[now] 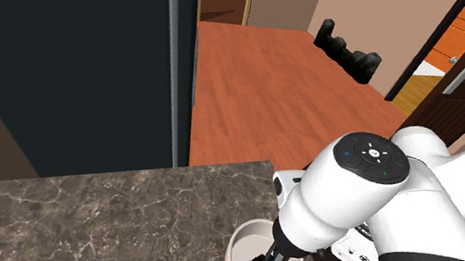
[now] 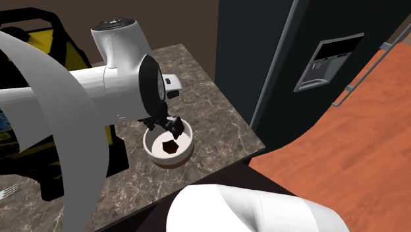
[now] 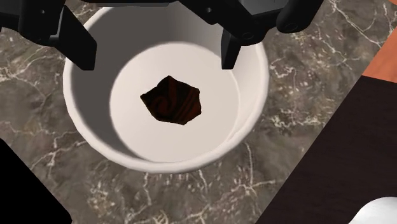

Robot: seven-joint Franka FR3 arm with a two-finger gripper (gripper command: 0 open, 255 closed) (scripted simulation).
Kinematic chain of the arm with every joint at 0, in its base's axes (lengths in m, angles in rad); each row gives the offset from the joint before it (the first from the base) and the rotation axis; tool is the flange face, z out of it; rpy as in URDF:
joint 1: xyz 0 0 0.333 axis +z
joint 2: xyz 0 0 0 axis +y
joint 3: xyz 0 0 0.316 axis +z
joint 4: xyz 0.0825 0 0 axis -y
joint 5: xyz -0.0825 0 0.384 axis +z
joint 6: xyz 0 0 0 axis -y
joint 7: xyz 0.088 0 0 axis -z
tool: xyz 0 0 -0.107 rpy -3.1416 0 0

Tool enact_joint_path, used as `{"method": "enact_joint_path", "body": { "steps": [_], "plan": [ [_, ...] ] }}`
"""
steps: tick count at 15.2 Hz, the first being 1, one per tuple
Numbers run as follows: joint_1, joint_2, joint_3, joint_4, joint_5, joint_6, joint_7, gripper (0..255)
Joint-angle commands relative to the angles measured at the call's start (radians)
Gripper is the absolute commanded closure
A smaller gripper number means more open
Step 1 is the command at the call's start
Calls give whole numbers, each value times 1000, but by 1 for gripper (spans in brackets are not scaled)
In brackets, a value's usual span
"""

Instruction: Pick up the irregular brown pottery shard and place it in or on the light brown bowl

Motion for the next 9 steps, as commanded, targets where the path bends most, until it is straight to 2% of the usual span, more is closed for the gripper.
{"method": "enact_joint_path", "body": {
  "steps": [1,2,9],
  "plan": [
    [14,-50,-44,29,-22,-82,4,0],
    [18,-70,-63,43,-33,-117,5,0],
    [18,-69,-63,43,-34,-117,5,0]
  ]
}}
